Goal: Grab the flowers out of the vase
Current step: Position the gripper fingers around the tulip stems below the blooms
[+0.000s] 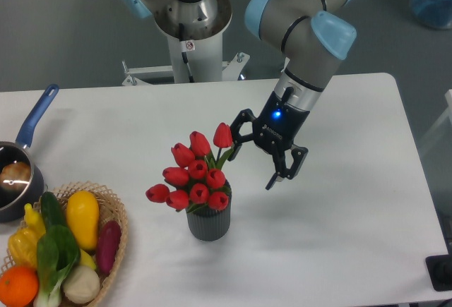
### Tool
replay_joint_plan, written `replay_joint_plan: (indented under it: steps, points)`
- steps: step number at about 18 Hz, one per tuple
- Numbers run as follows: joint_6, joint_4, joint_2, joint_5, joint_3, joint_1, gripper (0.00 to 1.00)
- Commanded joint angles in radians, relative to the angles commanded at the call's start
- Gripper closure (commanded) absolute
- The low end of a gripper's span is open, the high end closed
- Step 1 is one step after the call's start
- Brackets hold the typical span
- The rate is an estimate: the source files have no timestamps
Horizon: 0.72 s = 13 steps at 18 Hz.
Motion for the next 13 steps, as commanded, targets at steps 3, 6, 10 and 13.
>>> replay_joint_plan:
  steps: [3, 6, 10, 13]
  points:
    - [0.000, 0.000, 0.002, -0.061, -0.018, -0.002, 0.00]
    - [0.000, 0.002, 0.003, -0.133, -0.022, -0.015, 0.00]
    - [0.029, 0.008, -0.011, -0.155, -0.014, -0.024, 0.00]
    - [0.031, 0.008, -0.012, -0.181, -0.015, -0.031, 0.00]
